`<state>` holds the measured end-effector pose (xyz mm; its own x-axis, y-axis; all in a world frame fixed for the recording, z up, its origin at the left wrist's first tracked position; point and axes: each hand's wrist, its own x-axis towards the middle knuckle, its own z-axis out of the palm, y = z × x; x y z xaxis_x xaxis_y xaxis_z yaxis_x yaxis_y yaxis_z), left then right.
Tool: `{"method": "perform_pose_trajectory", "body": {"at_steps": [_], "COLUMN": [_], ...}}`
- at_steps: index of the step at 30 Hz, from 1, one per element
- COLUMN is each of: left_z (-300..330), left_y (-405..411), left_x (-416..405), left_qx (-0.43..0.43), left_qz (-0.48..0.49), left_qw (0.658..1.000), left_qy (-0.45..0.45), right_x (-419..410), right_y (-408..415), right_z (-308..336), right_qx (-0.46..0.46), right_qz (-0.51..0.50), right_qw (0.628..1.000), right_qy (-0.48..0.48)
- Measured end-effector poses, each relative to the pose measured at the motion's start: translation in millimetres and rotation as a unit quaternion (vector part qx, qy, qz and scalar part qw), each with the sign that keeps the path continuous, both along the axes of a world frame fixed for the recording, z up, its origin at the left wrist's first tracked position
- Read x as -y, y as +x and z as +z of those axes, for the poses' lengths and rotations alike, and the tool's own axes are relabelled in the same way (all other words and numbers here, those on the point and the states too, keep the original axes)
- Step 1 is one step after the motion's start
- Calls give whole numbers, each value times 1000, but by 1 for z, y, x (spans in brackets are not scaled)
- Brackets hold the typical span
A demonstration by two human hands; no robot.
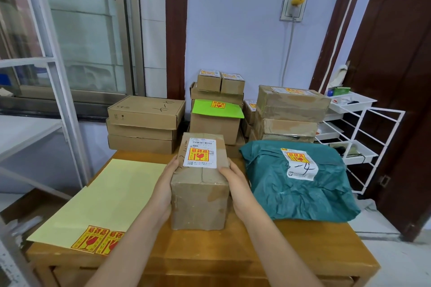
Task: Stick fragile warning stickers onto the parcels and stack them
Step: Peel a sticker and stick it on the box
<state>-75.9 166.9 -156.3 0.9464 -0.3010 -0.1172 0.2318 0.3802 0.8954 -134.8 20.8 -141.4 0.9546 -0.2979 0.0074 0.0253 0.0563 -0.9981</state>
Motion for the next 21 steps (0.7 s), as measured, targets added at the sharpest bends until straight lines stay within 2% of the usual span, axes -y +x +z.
{"method": "perform_pose_trajectory", "body": {"at_steps": [8,13,21], "left_z": [4,11,54], "left_y": [-15,-23,-41], "left_x": [1,1,10], "left_qx": [3,8,81], "left_qz": [-12,-15,-28], "left_qw": [1000,999,994], "left_qy": [-24,-34,-67], "right_x": [-12,-8,10], "right_y": [-8,-18,-46], "right_z": [-3,1,41], "right_qx": [9,16,111], "right_qz": [15,12,11], "right_qw": [998,998,993], "right_qy": [66,63,41]}}
